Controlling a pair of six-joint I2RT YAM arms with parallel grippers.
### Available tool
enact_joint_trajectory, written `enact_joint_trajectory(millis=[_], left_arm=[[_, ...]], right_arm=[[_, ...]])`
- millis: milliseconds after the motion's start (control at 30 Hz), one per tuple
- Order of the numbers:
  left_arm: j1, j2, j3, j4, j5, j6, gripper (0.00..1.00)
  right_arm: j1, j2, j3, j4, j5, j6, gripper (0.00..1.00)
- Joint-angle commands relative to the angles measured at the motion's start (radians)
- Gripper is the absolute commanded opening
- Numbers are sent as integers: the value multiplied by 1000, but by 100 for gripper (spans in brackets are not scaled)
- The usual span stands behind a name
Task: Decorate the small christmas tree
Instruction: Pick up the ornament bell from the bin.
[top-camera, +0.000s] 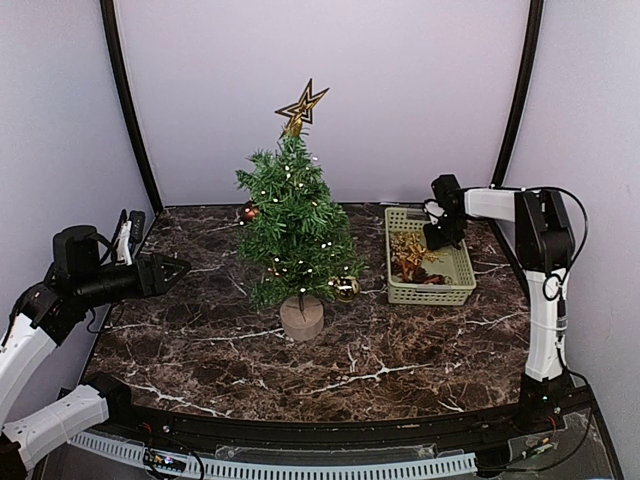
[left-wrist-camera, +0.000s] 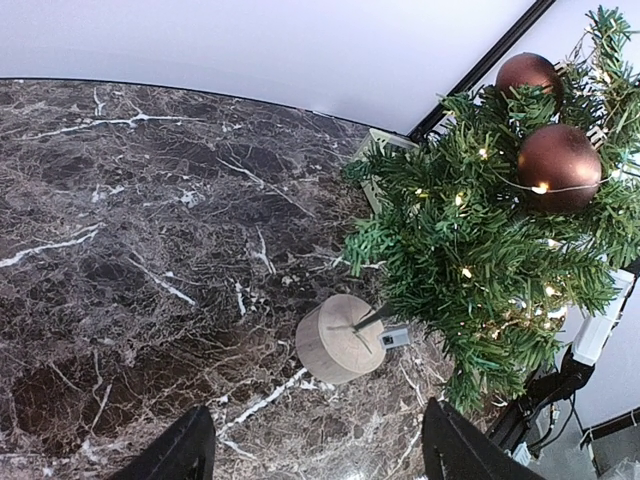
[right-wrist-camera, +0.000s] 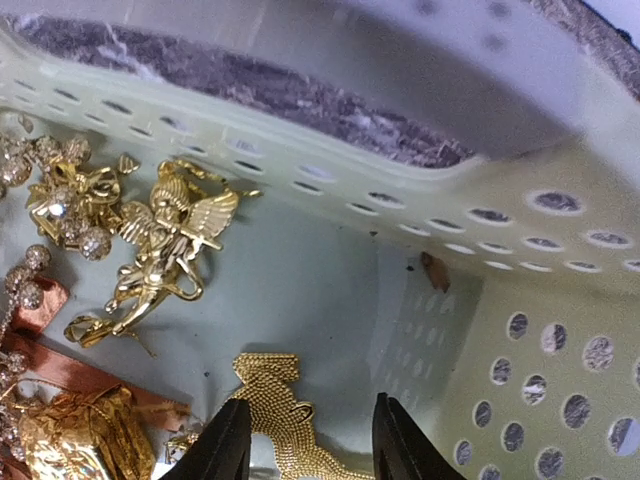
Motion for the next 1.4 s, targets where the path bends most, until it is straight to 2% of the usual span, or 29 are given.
enact_joint_trajectory(millis=[0, 167, 367, 567, 733, 933, 1133, 1367], left_arm=[[5, -14, -10, -7, -2, -10, 73], [5, -16, -4, -14, 0, -10, 73], [5, -23, 10, -29, -11, -7, 73], [5, -35, 8, -37, -17, -2, 74], [5, -35, 22, -83, -18, 2, 73], [5, -48, 19, -105, -15, 5, 73], [5, -57, 0, -68, -17, -4, 74], [5, 7, 22, -13, -14, -33, 73]], right_arm=[[-12, 45, 25, -90, -91, -83, 42], [-14, 88, 65, -136, -104, -115, 45], [-20, 137, 107, -226, -164, -112, 37], [-44, 67, 7, -224, -296, -29, 31], [-58, -61, -118, -188, -335, 131, 29], [-57, -256, -276, -112, -407, 203, 38], [-57, -323, -284, -136, -284, 136, 47], [-38, -378, -388, -94, -241, 71, 61]])
